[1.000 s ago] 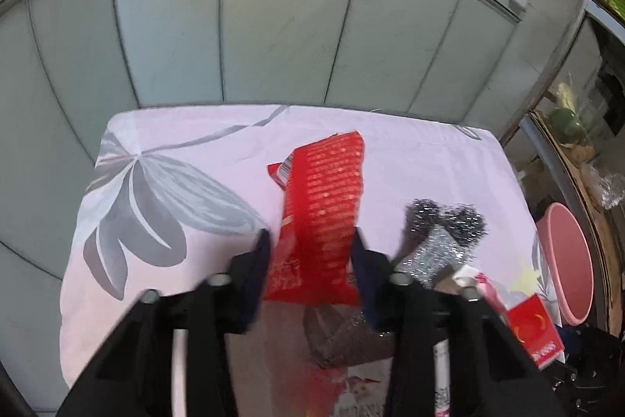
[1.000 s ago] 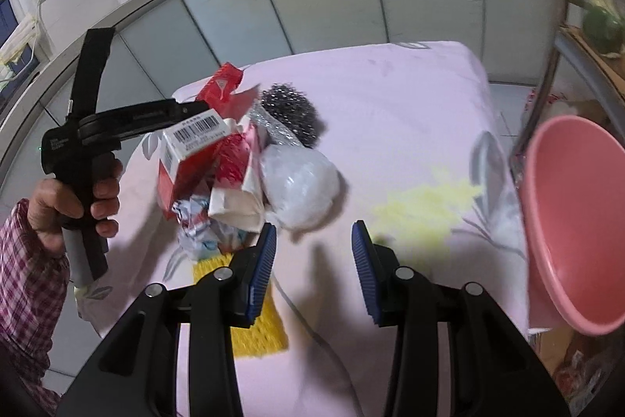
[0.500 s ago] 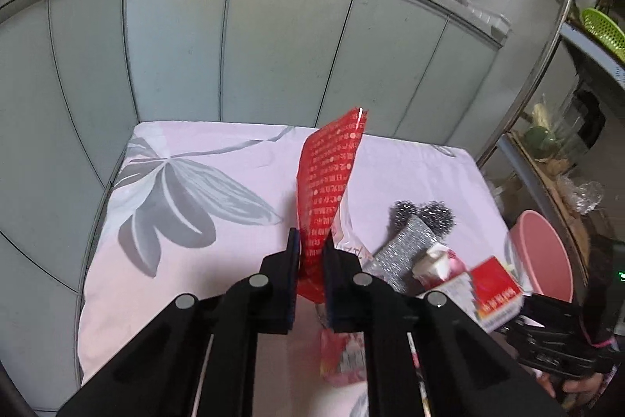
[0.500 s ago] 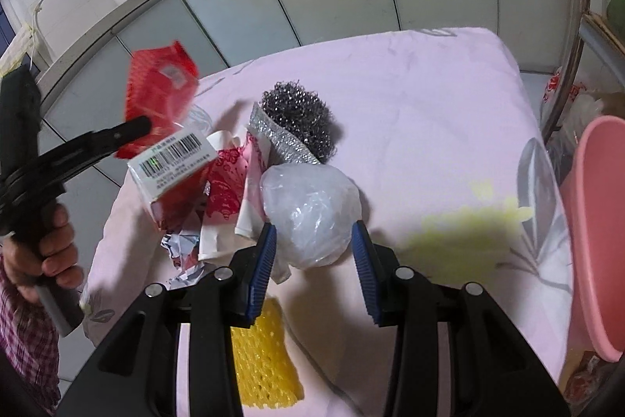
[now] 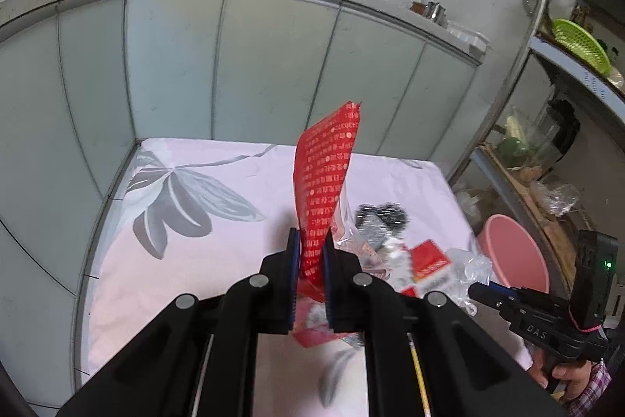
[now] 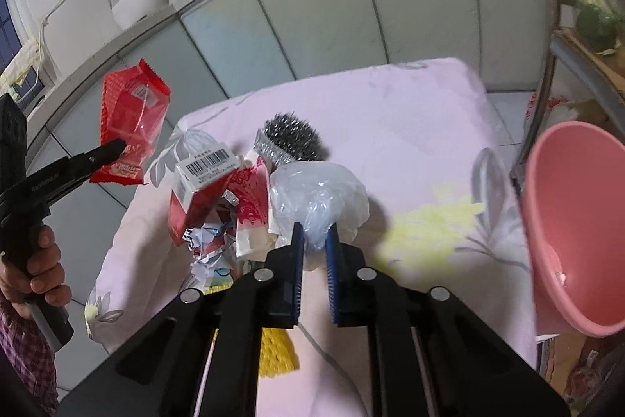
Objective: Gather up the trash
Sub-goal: 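Carry the red wrapper and clear bag over the pink bucket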
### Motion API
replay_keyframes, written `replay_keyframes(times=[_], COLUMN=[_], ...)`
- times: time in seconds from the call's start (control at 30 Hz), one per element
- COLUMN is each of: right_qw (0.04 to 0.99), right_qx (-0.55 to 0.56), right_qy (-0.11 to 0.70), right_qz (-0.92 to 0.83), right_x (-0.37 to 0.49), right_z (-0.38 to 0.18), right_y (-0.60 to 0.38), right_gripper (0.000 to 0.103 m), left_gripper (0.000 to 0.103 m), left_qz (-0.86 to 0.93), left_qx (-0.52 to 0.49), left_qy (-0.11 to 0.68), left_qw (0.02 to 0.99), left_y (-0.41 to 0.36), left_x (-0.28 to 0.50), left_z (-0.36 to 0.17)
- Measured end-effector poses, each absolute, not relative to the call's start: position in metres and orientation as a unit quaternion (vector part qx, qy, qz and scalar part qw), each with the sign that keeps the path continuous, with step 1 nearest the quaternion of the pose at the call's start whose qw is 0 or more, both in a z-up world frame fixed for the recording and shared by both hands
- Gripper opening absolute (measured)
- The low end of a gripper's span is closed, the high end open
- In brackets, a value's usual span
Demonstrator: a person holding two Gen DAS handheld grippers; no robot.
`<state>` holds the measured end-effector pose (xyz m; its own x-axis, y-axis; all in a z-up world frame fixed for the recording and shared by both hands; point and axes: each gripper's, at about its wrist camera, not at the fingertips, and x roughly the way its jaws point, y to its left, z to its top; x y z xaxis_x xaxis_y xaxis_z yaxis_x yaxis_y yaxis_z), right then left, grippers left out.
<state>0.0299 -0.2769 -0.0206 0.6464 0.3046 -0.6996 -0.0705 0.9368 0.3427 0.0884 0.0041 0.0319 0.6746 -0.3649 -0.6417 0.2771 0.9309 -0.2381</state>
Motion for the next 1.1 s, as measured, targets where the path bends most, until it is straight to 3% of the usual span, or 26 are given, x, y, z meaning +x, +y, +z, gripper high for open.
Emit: replay_keyframes(times=[0.57,1.1], right_qw=[0.919,0.907], right_qx=[0.159,0.189], right_qy=[0.361,0.362], right_qz=[0.024,-0.100], right_x=[-0.029,-0.052], right_z=[0.011,-0.006], right_y=[-0.344,-0.435], right_gripper=[0.011,0.011], left_gripper=[0.010,0.010], left_qz=[-0.277,-0.369], left_qx=[-0.031,0.025], left_qy=[0.349,0.356], left_qw=[0.895,0.858], left_y=[-0.105,-0.254], left_x=[0.047,0.041], left_z=[0.051,0.035])
